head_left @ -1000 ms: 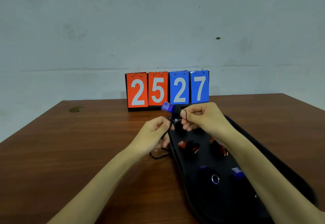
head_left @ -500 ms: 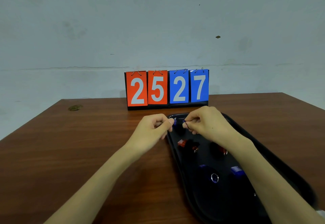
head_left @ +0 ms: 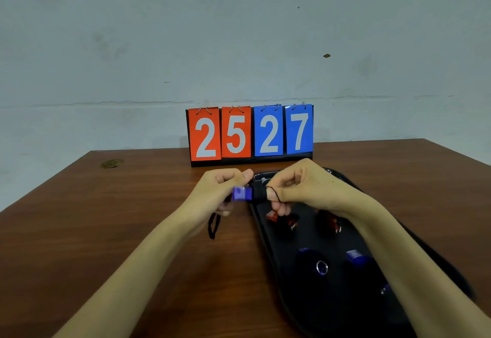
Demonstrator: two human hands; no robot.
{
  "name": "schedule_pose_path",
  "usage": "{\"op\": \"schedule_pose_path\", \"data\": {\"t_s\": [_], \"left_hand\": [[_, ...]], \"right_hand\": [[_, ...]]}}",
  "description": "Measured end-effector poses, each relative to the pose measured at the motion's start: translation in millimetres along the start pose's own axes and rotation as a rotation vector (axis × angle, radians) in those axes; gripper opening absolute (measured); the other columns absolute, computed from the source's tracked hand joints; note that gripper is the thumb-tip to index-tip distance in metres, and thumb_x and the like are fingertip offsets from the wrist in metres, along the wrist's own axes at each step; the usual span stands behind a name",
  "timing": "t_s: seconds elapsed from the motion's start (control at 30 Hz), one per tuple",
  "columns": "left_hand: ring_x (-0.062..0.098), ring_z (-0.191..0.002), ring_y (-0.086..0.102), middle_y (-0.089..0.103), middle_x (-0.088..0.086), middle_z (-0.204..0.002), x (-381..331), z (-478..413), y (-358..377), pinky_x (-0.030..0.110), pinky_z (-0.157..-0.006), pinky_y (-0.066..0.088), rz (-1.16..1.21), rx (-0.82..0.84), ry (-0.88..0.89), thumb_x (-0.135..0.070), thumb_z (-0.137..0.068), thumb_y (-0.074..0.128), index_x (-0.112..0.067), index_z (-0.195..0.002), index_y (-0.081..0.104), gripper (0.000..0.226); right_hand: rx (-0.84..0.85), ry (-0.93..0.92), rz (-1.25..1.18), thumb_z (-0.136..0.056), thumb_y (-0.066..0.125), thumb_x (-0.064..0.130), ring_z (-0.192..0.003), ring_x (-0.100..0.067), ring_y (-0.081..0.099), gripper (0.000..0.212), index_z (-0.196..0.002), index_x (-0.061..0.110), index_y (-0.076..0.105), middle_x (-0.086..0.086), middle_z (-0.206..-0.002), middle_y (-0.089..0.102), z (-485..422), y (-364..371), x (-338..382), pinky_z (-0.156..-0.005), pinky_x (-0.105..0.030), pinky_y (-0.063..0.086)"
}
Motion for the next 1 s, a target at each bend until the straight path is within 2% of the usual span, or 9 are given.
{"op": "schedule_pose_path", "data": {"t_s": [0.1,0.23,0.3,0.43,0.53,0.67,0.8,0.9,1.0], "left_hand": [[0.009,-0.038,0.029,0.044,-0.001,-0.049,3,-1,3,0.022,-0.041,0.020,0.102,0.001,-0.013,-0.043,-0.083,0.051,-0.008,-0.073,0.058,0.037],[0.009,-0.037,0.027,0.043,0.001,-0.051,10,0,15,0.021,-0.039,0.020,0.029,0.026,0.017,-0.030,-0.097,0.044,-0.005,-0.080,0.060,0.034],[0.007,-0.035,0.030,0.044,0.000,-0.048,13,-1,20,0.017,-0.037,0.024,-0.062,0.016,0.040,-0.025,-0.099,0.042,-0.006,-0.081,0.060,0.032],[0.003,-0.037,0.037,0.047,-0.005,-0.047,18,-2,23,0.011,-0.042,0.031,-0.264,-0.007,0.083,-0.025,-0.098,0.044,-0.010,-0.080,0.061,0.028],[0.005,-0.040,0.039,0.049,-0.006,-0.047,19,-3,18,0.015,-0.045,0.033,-0.322,-0.041,0.085,-0.029,-0.097,0.044,-0.016,-0.074,0.059,0.031],[0.005,-0.043,0.042,0.050,-0.006,-0.046,18,-3,15,0.020,-0.052,0.039,-0.397,-0.053,0.100,-0.033,-0.097,0.043,-0.018,-0.068,0.056,0.035],[0.001,-0.043,0.043,0.050,-0.008,-0.047,13,-1,14,0.021,-0.055,0.040,-0.442,-0.060,0.128,-0.036,-0.094,0.049,-0.018,-0.065,0.057,0.034],[-0.002,-0.049,0.049,0.054,-0.010,-0.051,9,-3,8,0.015,-0.057,0.040,-0.461,-0.096,0.155,-0.037,-0.090,0.055,-0.016,-0.067,0.061,0.032],[-0.001,-0.056,0.057,0.061,-0.012,-0.057,6,-4,1,0.011,-0.057,0.044,-0.443,-0.110,0.178,-0.036,-0.086,0.060,-0.021,-0.065,0.063,0.026]], "right_hand": [[-0.117,0.000,-0.130,-0.085,0.063,0.008,-0.058,-0.010,0.064,0.014,-0.075,0.014,0.070,-0.001,-0.064,0.068,1,-5,1,-0.057,-0.019,0.051],[-0.344,0.074,-0.296,-0.084,0.065,0.010,-0.057,-0.010,0.065,0.009,-0.077,0.010,0.069,-0.001,-0.061,0.069,-3,-17,-9,-0.056,-0.019,0.053],[-0.450,0.109,-0.204,-0.084,0.066,0.012,-0.058,-0.012,0.066,0.006,-0.080,0.010,0.069,-0.001,-0.061,0.069,-5,-20,-15,-0.057,-0.019,0.055],[-0.561,0.140,0.203,-0.085,0.066,0.018,-0.059,-0.005,0.064,0.003,-0.084,0.017,0.069,0.004,-0.067,0.067,-7,-17,-20,-0.063,-0.018,0.054],[-0.545,0.150,0.441,-0.086,0.064,0.024,-0.063,-0.002,0.062,0.004,-0.087,0.022,0.068,0.011,-0.067,0.063,-9,-13,-20,-0.069,-0.017,0.051],[-0.464,0.173,0.642,-0.087,0.062,0.029,-0.076,-0.007,0.063,0.016,-0.097,0.020,0.070,0.005,-0.080,0.068,-11,-8,-21,-0.080,-0.027,0.053],[-0.353,0.141,0.781,-0.088,0.060,0.033,-0.076,-0.006,0.056,0.019,-0.098,0.021,0.070,0.008,-0.081,0.064,-11,-1,-17,-0.075,-0.022,0.047],[-0.249,0.089,0.794,-0.088,0.061,0.031,-0.074,-0.006,0.057,0.019,-0.098,0.019,0.072,0.008,-0.079,0.064,-11,7,-15,-0.075,-0.022,0.047],[-0.137,0.082,0.618,-0.086,0.064,0.025,-0.066,-0.006,0.064,0.015,-0.095,0.016,0.072,0.005,-0.075,0.069,-10,13,-17,-0.074,-0.023,0.055]]}}
Point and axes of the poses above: each hand's wrist, its own z-axis away from the middle knuckle, its own y-axis out of the palm, x = y × z, the point moved 5 cm from there along -z, towards the middle knuckle
